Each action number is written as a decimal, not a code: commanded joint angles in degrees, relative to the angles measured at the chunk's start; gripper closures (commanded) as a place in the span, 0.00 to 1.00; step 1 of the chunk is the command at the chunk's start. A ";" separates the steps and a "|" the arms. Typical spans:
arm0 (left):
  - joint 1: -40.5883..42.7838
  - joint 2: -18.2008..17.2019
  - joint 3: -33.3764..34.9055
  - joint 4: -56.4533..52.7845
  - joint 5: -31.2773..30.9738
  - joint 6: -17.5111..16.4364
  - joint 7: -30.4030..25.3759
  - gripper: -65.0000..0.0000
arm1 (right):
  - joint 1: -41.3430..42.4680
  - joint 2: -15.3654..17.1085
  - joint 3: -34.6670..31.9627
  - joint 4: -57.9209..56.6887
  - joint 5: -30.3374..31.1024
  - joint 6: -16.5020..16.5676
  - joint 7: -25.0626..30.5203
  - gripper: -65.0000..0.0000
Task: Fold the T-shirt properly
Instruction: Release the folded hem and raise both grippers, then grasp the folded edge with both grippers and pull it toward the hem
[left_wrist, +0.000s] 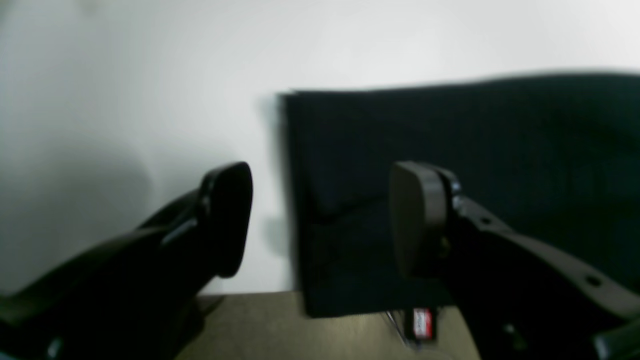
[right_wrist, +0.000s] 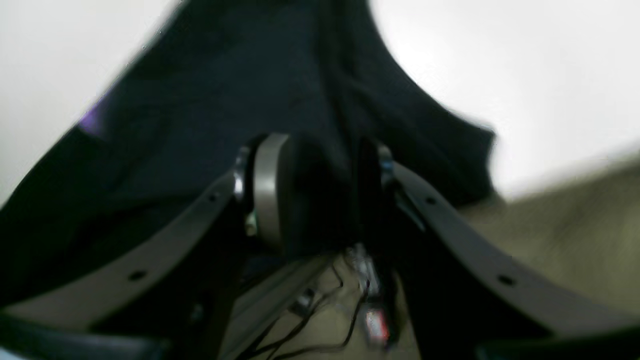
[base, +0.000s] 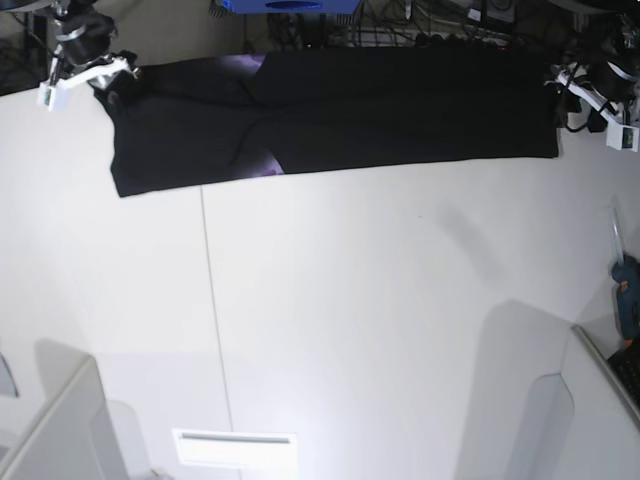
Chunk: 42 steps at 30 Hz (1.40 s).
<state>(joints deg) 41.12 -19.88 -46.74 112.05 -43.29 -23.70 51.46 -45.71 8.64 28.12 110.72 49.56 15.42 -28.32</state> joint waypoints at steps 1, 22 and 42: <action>0.59 0.41 -1.39 0.87 -0.36 0.01 -0.69 0.39 | 0.04 0.54 0.32 1.68 1.21 3.26 1.46 0.67; -10.13 4.01 10.13 -12.75 11.77 0.28 -0.78 1.00 | 18.86 -2.27 -3.64 -14.76 -13.47 6.87 -5.49 1.00; -27.89 4.01 14.61 -16.09 15.46 0.36 4.76 1.00 | 36.18 -3.59 -3.55 -26.54 -28.15 0.18 -5.66 1.00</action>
<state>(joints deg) 13.80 -14.87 -31.75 95.07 -27.24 -23.18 57.17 -9.54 4.51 24.36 83.96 23.11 17.08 -32.62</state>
